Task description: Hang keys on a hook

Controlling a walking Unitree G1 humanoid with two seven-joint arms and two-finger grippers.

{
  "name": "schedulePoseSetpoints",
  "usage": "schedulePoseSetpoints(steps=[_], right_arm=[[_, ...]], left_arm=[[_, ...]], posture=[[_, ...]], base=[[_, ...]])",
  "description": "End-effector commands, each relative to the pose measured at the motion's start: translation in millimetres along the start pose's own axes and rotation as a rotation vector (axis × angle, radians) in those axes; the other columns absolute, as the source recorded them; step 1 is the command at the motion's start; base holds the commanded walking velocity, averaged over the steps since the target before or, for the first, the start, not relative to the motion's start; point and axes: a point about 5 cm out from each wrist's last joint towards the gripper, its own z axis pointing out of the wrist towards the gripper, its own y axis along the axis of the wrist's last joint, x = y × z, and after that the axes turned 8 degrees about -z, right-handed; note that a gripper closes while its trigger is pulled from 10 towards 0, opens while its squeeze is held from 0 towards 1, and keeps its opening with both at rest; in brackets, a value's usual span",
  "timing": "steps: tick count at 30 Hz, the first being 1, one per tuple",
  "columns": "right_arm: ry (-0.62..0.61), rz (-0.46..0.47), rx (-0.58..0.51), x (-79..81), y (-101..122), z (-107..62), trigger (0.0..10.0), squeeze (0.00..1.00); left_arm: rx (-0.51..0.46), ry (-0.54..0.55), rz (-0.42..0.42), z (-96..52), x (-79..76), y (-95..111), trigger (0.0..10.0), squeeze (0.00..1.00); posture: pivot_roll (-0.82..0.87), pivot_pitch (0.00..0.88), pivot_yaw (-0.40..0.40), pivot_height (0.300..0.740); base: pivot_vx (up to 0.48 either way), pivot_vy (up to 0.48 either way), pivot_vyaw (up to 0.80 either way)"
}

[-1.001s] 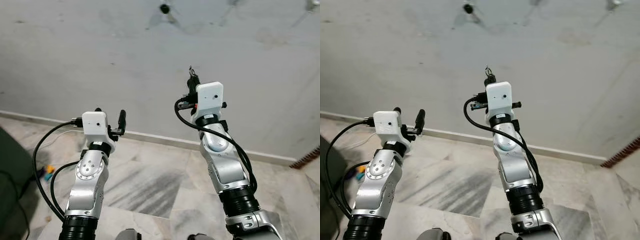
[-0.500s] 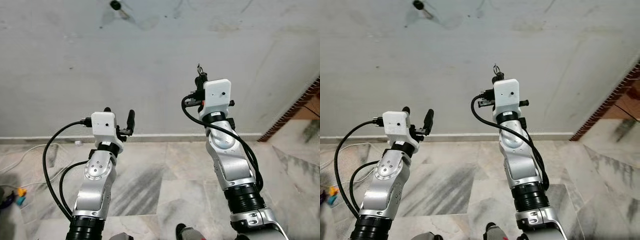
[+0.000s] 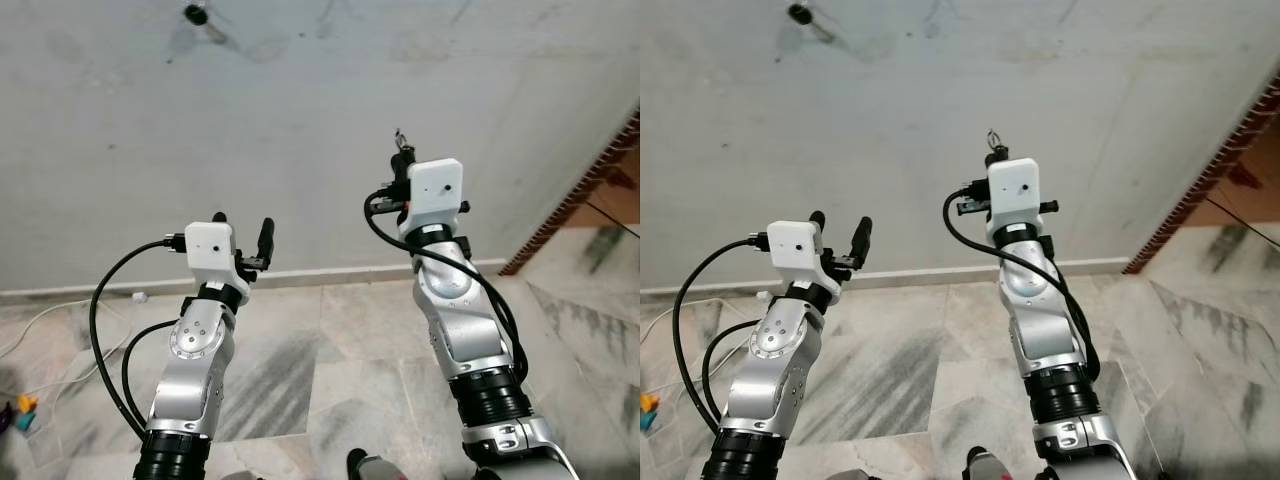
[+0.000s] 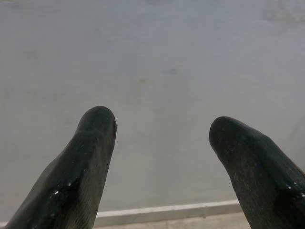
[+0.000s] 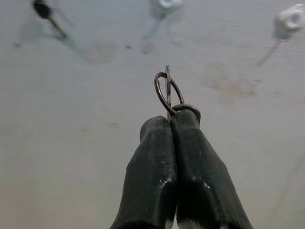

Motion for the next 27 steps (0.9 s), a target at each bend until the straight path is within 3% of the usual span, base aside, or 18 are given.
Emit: schedulePoseSetpoints(steps=[1,12,27], right_arm=[[0.01,0.0,-0.007,1.6,1.4,0.5,10.0,0.0],[0.025,-0.009,-0.019,3.5,3.2,1.7,10.0,0.0],[0.046,-0.013,-0.034,9.6,5.2,1.5,10.0,0.0]], left_arm=[[-0.002,-0.011,-0.007,-3.3,0.1,0.5,10.0,0.0],[-0.002,-0.034,-0.036,-4.4,-2.9,-0.1,10.0,0.0],[-0.001,-0.041,-0.027,-5.4,-1.5,0.2,10.0,0.0]], posture=[[0.04,0.156,0.012,0.74],[0.04,0.149,0.003,0.74],[0.04,0.142,0.003,0.74]], base=[[0.0,0.0,0.0],[0.0,0.0,0.0],[0.314,0.0,0.0]])
